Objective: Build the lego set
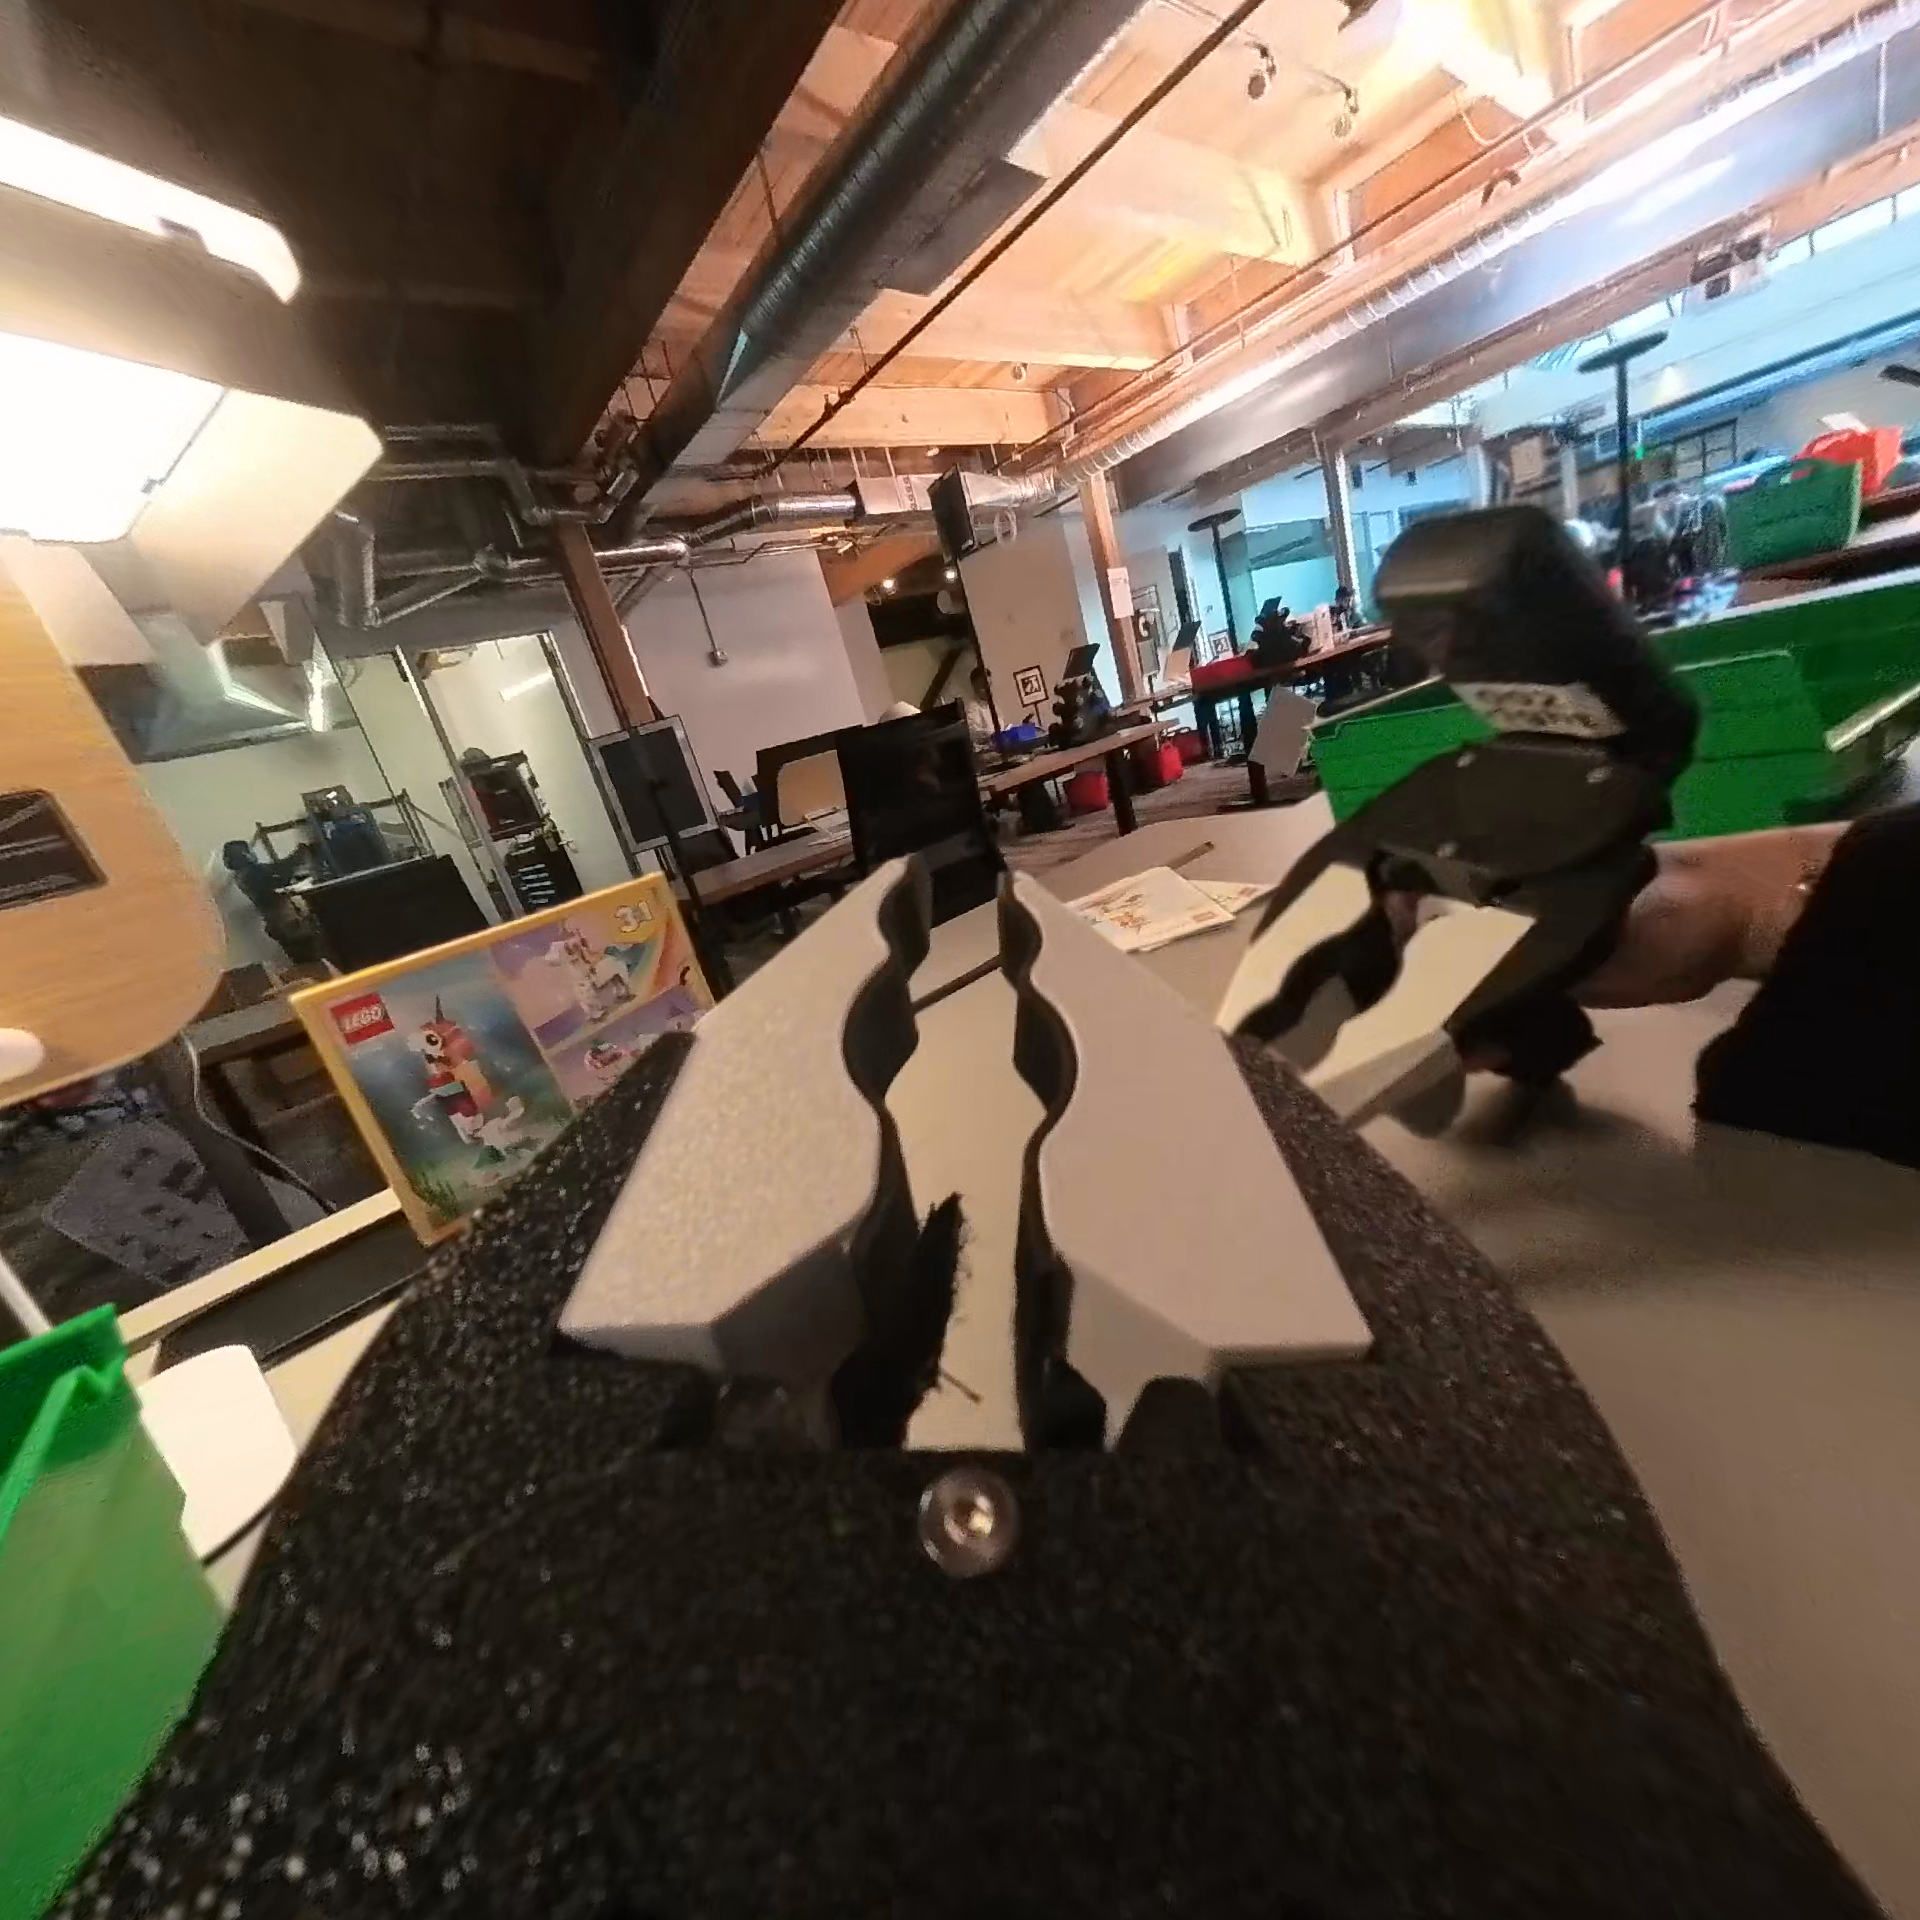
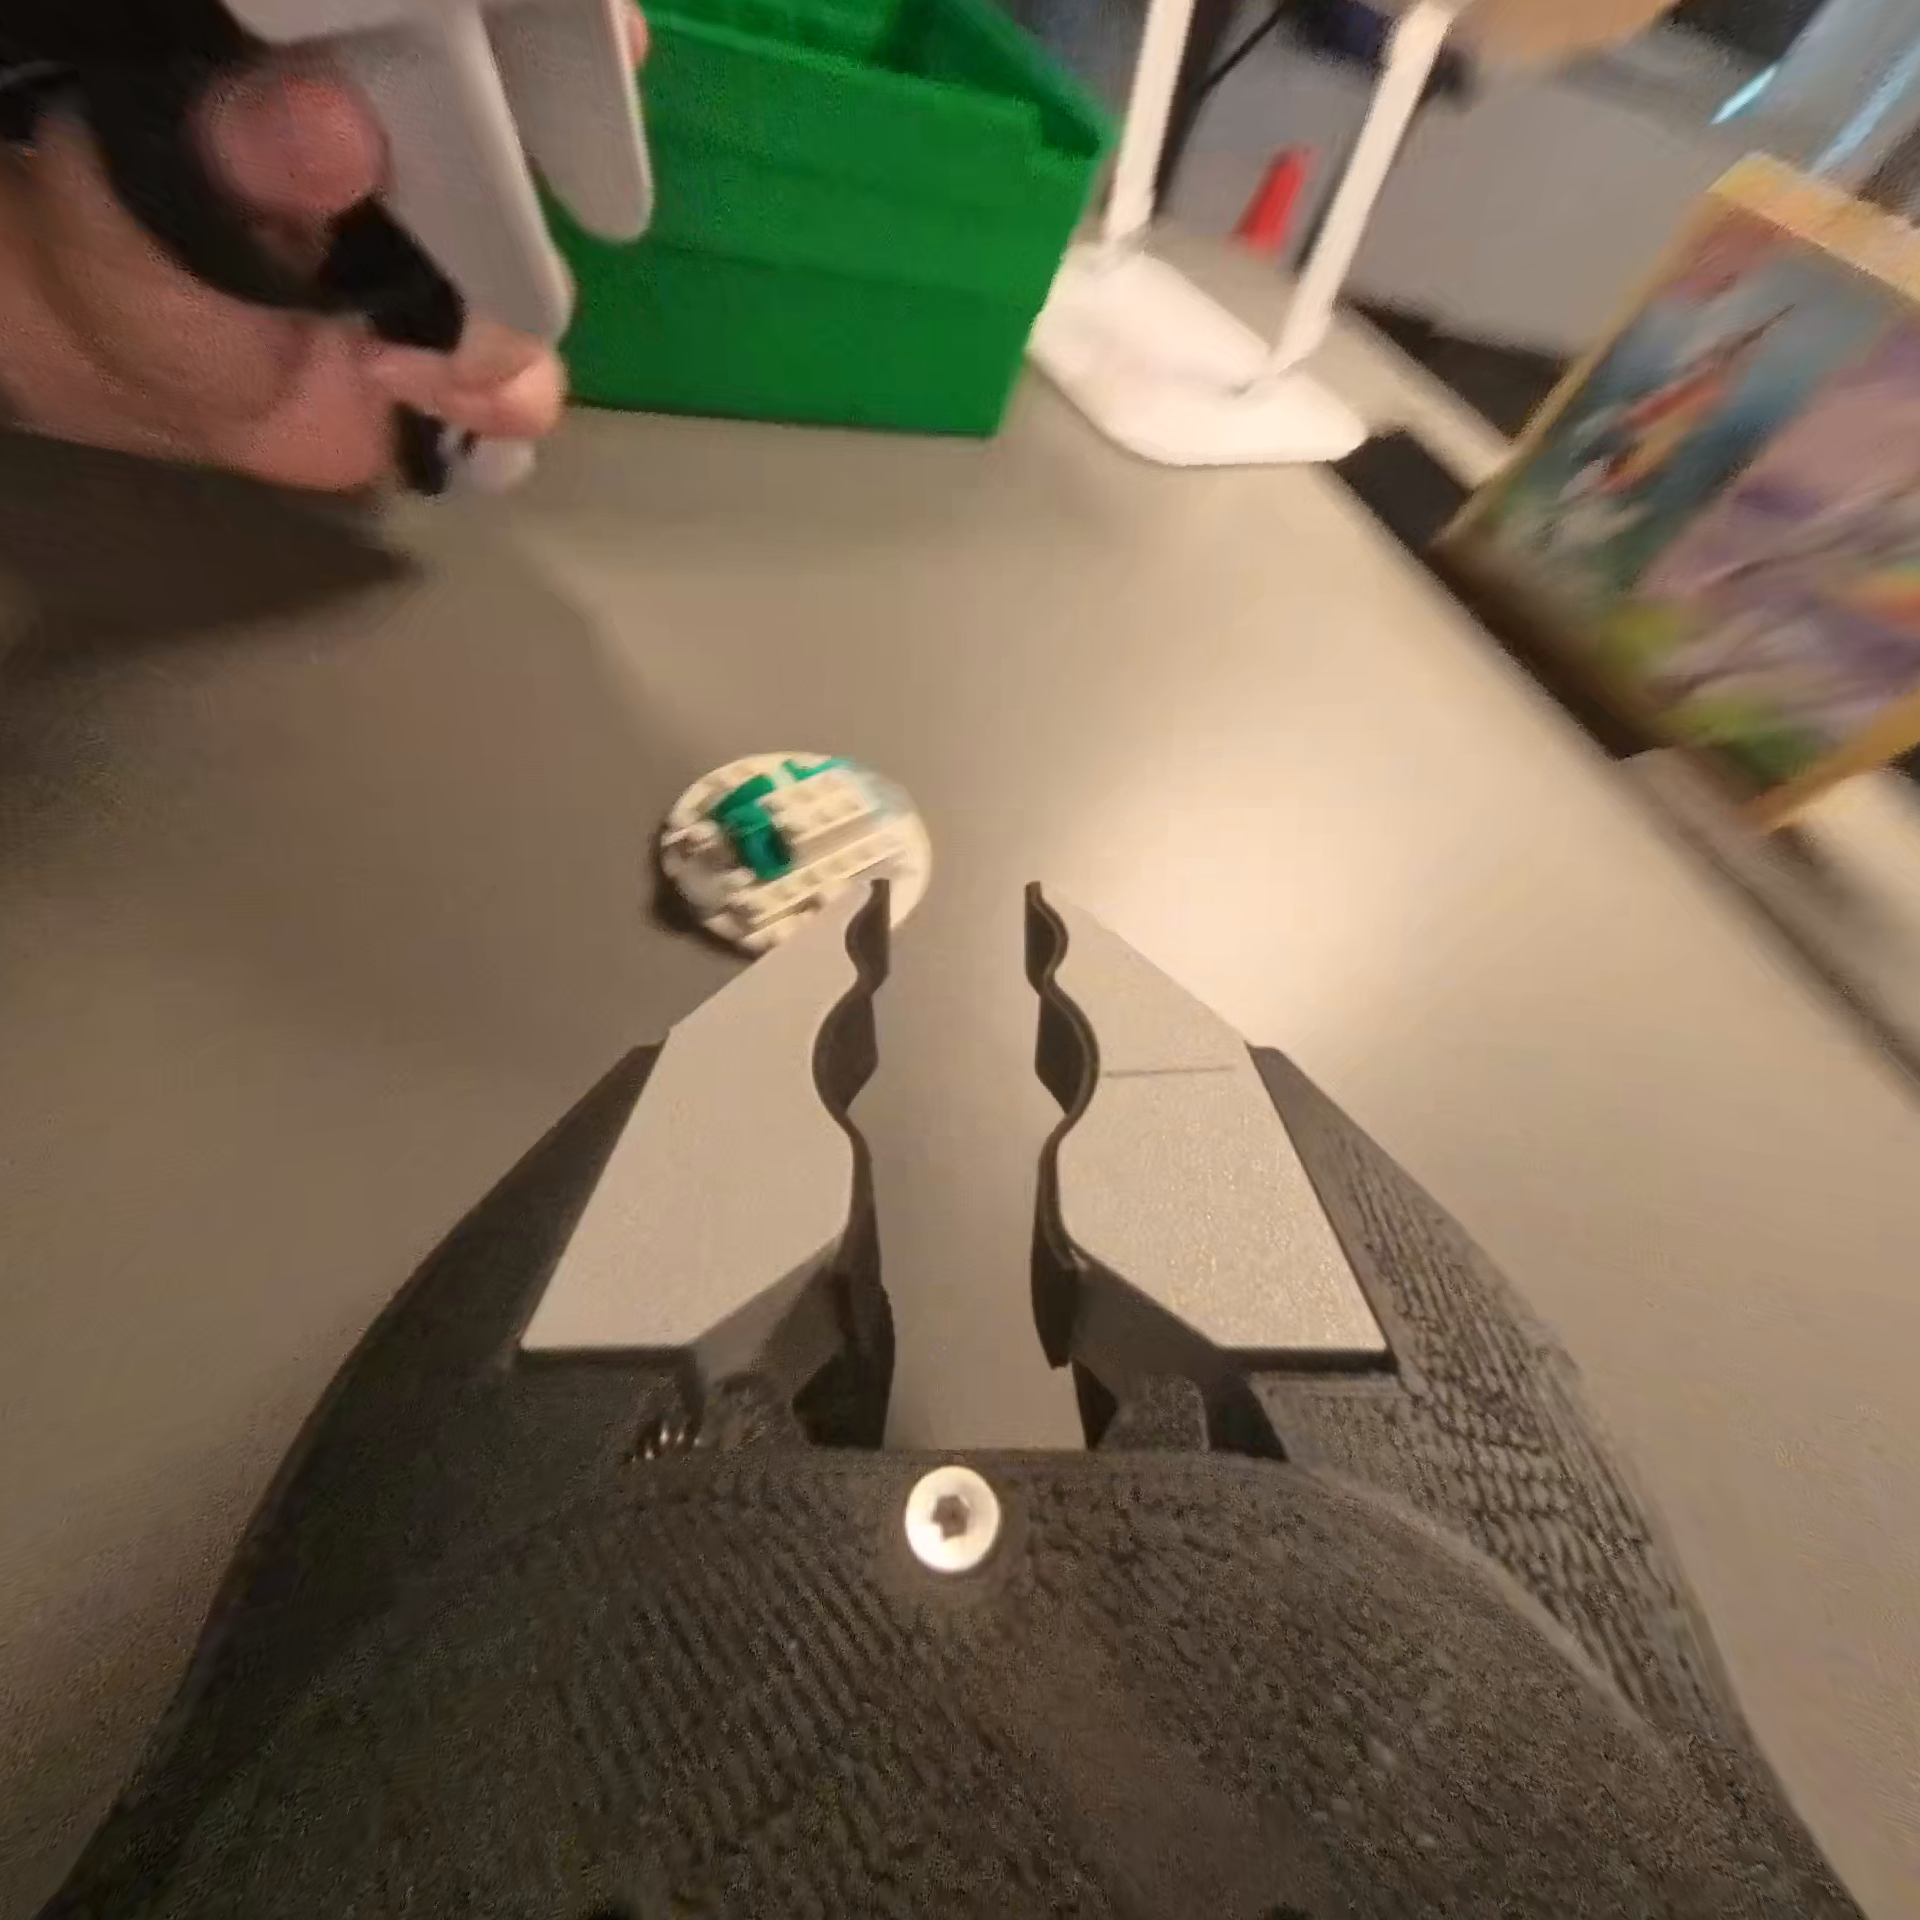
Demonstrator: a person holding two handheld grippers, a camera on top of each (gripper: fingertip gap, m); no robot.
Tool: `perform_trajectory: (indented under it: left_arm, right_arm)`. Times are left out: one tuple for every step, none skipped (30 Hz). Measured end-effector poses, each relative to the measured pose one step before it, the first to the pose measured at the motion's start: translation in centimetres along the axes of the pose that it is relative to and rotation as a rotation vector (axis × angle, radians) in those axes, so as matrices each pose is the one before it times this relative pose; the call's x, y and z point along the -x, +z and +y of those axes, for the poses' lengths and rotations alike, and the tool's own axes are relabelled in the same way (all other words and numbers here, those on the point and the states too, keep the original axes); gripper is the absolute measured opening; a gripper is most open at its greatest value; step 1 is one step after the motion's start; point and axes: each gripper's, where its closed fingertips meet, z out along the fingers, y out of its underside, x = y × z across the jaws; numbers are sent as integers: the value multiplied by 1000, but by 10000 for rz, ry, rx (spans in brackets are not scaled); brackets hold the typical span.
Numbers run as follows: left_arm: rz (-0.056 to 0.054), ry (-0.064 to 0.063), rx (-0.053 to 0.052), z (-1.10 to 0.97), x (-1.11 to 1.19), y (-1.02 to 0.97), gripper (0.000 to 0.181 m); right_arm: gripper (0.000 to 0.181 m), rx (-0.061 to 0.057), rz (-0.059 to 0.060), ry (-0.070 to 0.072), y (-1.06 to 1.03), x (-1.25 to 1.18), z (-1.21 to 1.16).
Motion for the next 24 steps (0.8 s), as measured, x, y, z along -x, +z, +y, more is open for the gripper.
perform_trajectory:
  left_arm:
    - [-13, -80, 26, -43, 47, -72, 9]
    - [-6, -46, 13, -10, 5, -22, 9]
    - [19, -23, 16, 23, -49, -5, 9]
    - [3, -13, 19, 52, -19, 8, 9]
    - [-19, -19, 11, 42, 29, -8, 8]
    - [-20, -35, 15, 38, 79, -20, 8]
    - [-39, -29, 18, 54, 129, -32, 8]
    - [-77, -17, 11, 25, 222, -50, 8]
    - [-72, 18, 10, -10, 265, -38, 8]
    - [-100, 55, 1, -27, 346, -58, 8]
    - [-120, 55, 7, -3, 421, -54, 8]
    - [-111, -30, 6, 28, 436, -60, 8]
    - [-91, -196, 17, 89, 413, -80, 8]
    - [-102, -314, 16, 106, 442, -88, 9]
    - [-95, -316, 21, 102, 445, -43, 9]
    - [-135, -258, 35, 102, 485, 7, 9]
    - [-171, -102, 98, 204, 443, 35, 9]
    - [-49, -64, 75, 184, 220, 37, 9]
    - [-51, -51, 37, 132, 164, 27, 9]
    - [16, -51, 36, 135, 19, 28, 9]
    - [23, -38, 44, 133, -37, 34, 9]
    - [28, -44, 47, 139, -42, 39, 9]
    - [35, -54, 50, 133, -57, 40, 9]
    - [35, -60, 55, 120, -52, 35, 9]
  right_arm:
    - [25, 386, -562, 429, -96, 621, 718]
    - [25, 401, -391, 272, -36, 463, 617]
    - [26, 326, -233, 165, 69, 351, 476]
    - [26, 307, -113, 78, 161, 235, 396]
    - [26, 285, -59, -5, 249, 180, 338]
    - [26, 233, -46, -54, 294, 160, 245]
    - [25, 157, -68, -44, 308, 174, 135]
    - [24, 123, -123, -15, 275, 220, 89]
    - [25, 129, -81, 14, 203, 149, 110]
    - [25, 86, 5, 15, 129, 35, 54]
    - [25, -9, 30, -5, 68, 39, -82]
    - [26, -55, 24, 8, 26, 106, -166]
    - [26, -34, -6, 27, 37, 160, -170]
    - [26, 10, 17, 18, 44, 122, -112]
    - [27, 58, 76, -13, 52, 14, -28]
    - [28, 98, 71, -32, 43, -14, 75]
    - [29, 105, 25, -20, 18, 26, 142]
    - [29, 45, 6, 28, -12, 12, 85]
    - [29, -38, -2, 70, -53, 5, -7]
    - [29, -64, 16, 75, -46, -28, -60]
    - [29, -79, 67, 74, -43, -87, -117]
    - [29, -44, 86, 57, -17, -109, -98]
    - [28, -13, 29, 23, 50, -29, -52]
    - [28, 9, -55, 12, 100, 107, 1]
